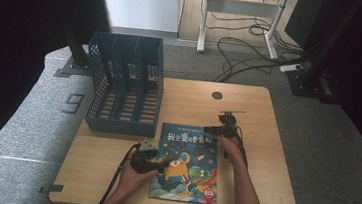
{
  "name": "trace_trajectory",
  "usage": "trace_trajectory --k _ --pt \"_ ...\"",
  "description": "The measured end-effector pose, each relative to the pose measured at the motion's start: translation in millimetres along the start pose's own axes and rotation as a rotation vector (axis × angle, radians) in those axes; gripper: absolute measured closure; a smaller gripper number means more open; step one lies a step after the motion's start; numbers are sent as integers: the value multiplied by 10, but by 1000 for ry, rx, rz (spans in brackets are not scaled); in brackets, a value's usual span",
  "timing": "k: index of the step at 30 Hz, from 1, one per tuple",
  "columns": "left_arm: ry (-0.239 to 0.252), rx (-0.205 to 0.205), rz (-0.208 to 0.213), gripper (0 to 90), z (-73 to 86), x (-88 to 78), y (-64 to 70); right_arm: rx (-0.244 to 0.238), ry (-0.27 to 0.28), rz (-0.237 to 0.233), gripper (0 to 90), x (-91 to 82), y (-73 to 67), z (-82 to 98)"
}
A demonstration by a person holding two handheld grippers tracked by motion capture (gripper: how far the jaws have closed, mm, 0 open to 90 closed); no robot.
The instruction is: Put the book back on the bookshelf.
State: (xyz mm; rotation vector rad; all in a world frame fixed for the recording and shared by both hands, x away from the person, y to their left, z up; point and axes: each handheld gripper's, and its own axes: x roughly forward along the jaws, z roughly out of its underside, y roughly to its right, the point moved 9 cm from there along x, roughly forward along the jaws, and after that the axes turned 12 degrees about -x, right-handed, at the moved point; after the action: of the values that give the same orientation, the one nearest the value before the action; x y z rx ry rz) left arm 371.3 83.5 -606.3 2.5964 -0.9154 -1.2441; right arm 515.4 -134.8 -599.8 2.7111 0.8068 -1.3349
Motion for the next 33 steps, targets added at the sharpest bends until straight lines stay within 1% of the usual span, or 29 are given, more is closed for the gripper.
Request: trace_trajectory --k 1,3,4,8,10,14,16,17,20,24,28,29,30,31,33 --pt "0 1 -1 291 0 0 0 5 3 -7 290 4 -10 -5" --pt "0 1 0 290 1 -1 1 -9 0 5 281 11 -20 -6" --pt "0 1 1 290 1 -1 1 -3 -1 5 277 11 -25 -5" --pt "0 4 -2 293 2 -1 1 70 14 -32 305 -11 1 -13" --pt "-1 3 -1 293 2 -1 1 81 18 -45 321 -22 15 -9" --pt "-1 3 0 293 2 -2 -1 74 13 -52 325 -34 13 2" --pt "0 0 1 294 0 -1 -1 82 15 -57 329 -41 14 1" --pt "0 -1 2 293 0 -2 -2 88 14 -63 339 -49 13 3" --pt "-3 -5 6 293 0 -4 -3 83 16 -65 362 -61 24 11" --pt "1 -8 10 293 -2 -4 -7 95 17 -87 382 -83 24 23" --pt "9 -15 6 288 -7 1 -11 86 9 -101 398 -98 9 67" --pt "11 -14 5 287 -8 2 -13 82 3 -110 399 -101 -3 91" --pt "14 -17 6 287 -10 4 -11 77 10 -114 405 -105 -6 106" --pt "14 -17 8 287 -11 4 -13 86 11 -120 407 -116 -11 120" --pt "15 -20 10 287 -13 4 -14 82 3 -135 407 -140 -21 149"
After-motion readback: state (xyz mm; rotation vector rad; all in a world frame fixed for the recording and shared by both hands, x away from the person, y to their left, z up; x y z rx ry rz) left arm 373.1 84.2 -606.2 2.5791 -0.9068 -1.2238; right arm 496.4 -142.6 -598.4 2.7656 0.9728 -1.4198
